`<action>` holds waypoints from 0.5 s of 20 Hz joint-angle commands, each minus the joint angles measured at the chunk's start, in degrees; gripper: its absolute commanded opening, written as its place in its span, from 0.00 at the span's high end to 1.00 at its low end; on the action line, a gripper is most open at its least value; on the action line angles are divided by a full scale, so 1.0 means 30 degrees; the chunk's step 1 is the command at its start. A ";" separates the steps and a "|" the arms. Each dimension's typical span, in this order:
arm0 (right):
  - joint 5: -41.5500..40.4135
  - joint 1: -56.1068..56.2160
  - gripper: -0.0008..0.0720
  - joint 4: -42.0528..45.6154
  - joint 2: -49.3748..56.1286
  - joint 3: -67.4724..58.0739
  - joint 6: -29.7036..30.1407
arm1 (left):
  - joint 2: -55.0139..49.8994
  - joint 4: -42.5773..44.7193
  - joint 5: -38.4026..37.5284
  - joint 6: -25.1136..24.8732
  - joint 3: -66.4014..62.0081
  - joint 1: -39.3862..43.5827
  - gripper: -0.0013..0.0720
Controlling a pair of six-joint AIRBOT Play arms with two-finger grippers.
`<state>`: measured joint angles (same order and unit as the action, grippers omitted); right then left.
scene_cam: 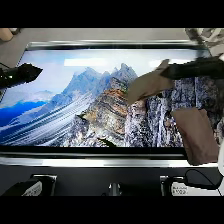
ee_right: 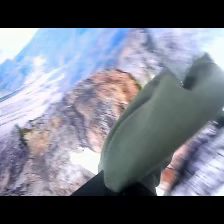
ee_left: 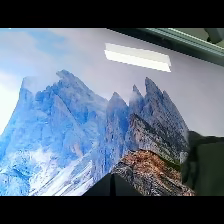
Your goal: Fold the shirts.
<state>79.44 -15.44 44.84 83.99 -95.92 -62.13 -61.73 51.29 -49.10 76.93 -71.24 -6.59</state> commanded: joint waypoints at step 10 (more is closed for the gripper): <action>0.8896 -1.2298 0.96 0.6535 -0.1778 0.0080 -0.0189 | -0.0073 0.0000 0.0000 -0.0015 0.0007 0.0007 0.94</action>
<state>98.54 -47.97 54.06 79.35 -95.96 -62.92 -61.87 51.29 -49.12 76.90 -71.24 -6.59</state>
